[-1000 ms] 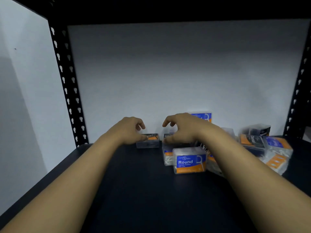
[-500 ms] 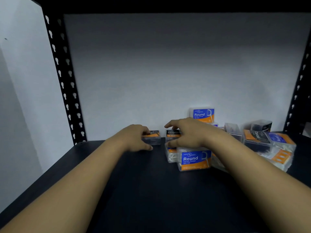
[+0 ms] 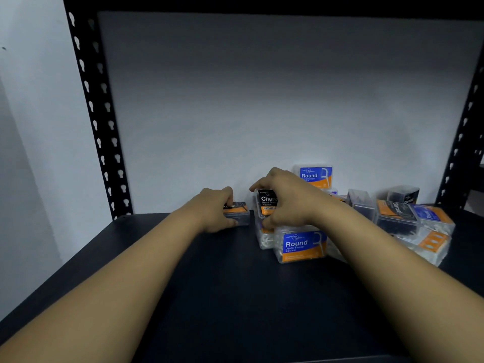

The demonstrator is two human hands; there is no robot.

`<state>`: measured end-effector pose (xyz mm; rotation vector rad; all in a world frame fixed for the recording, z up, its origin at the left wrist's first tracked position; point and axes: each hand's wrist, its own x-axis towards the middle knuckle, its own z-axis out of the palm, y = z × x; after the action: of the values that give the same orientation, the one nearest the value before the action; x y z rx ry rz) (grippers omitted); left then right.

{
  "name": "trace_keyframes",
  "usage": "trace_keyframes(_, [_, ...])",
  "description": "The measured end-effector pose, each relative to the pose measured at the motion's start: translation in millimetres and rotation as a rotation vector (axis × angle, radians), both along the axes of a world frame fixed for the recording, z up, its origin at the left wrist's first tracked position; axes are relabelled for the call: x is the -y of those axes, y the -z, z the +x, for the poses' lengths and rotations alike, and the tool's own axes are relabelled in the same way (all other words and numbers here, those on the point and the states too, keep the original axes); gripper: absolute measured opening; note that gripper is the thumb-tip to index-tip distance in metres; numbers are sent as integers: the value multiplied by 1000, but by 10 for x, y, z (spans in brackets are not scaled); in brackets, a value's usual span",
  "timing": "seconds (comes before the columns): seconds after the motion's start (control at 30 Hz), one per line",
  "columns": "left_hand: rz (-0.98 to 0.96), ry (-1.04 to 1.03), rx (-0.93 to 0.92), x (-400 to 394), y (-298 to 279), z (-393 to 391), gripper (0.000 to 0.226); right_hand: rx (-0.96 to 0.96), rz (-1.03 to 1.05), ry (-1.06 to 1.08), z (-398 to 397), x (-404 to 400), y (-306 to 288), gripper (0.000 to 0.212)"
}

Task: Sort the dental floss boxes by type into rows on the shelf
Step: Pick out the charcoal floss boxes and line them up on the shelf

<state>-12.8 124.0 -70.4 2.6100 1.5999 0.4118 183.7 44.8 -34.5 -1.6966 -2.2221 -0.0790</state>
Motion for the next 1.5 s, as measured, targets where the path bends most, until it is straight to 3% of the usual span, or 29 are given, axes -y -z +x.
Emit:
trace_keyframes(0.17, [16,7,-39,-21,-20,22,55,-21,52,-8,3,21,6,73])
trace_keyframes(0.37, [-32,1,-14,35,-69,6,98,-133,87,-67,-10,36,1,67])
trace_keyframes(0.63, [10,10,-34,126,-135,-31,64,-121,205,-144,-13,44,-27,66])
trace_keyframes(0.93, [-42,143,246,277,-332,-148,55,-190,183,-209,78,14,-31,44])
trace_keyframes(1.13, [-140,209,378,251,-412,-272,48,-217,163,-220,110,24,-48,43])
trace_keyframes(1.5, [-180,213,252,436,-568,-376,36,-200,155,-286,93,159,-149,40])
